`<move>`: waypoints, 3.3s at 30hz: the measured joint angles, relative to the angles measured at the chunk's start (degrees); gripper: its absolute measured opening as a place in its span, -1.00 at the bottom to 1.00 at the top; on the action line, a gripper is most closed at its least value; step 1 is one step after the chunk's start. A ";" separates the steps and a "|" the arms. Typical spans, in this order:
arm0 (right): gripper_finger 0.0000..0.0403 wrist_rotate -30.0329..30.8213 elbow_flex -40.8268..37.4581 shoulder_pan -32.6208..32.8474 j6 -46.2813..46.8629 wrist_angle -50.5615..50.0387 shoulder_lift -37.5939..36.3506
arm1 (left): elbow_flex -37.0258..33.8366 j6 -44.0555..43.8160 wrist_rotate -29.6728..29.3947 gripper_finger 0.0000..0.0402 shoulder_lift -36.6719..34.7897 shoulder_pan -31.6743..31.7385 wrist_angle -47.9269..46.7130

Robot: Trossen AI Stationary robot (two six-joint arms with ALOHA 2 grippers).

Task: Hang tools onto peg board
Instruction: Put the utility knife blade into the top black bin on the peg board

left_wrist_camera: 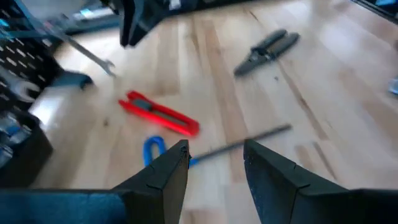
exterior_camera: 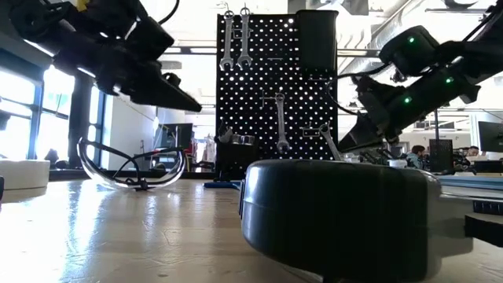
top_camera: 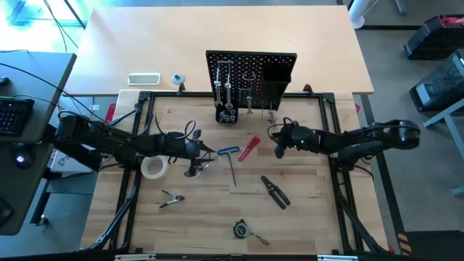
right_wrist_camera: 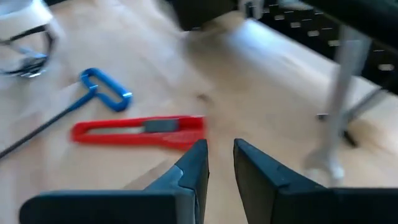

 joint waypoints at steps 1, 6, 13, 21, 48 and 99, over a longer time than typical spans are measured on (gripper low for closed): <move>-0.64 0.00 0.00 1.39 0.62 0.26 0.00 | 0.00 -0.53 0.79 -0.28 -0.58 0.00 -1.25; -0.64 -2.19 0.00 8.58 2.66 3.92 0.00 | 0.00 -3.65 7.17 -0.28 -2.14 0.00 -4.16; -0.64 -0.63 0.10 17.12 3.26 6.10 0.00 | 0.00 -5.12 10.65 -0.28 -0.37 -0.15 -2.06; -0.64 1.22 8.08 19.64 -12.81 5.26 5.89 | 0.02 -6.71 10.65 -0.28 7.41 -0.15 8.22; -0.12 -8.07 52.78 7.90 -41.76 -49.76 36.04 | 2.51 -8.66 10.51 -0.28 15.87 -2.71 11.03; -0.88 -11.51 52.68 14.95 -30.77 -36.96 22.47 | 2.56 -1.61 6.00 -0.28 15.80 -2.10 34.08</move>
